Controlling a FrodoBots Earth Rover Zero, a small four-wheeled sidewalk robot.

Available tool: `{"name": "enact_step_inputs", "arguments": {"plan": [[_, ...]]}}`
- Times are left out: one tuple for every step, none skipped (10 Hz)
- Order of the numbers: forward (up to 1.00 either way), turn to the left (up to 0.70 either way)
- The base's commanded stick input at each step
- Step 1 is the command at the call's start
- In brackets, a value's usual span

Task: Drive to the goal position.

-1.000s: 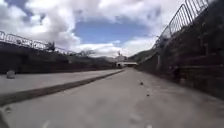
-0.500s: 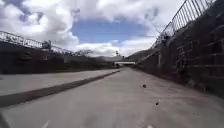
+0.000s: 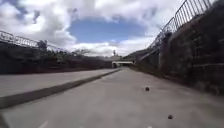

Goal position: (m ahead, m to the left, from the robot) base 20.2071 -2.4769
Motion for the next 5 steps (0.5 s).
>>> {"name": "enact_step_inputs", "arguments": {"plan": [[1.00, -0.27], [1.00, -0.27], [1.00, 0.00], [1.00, 0.00], [1.00, 0.00]]}}
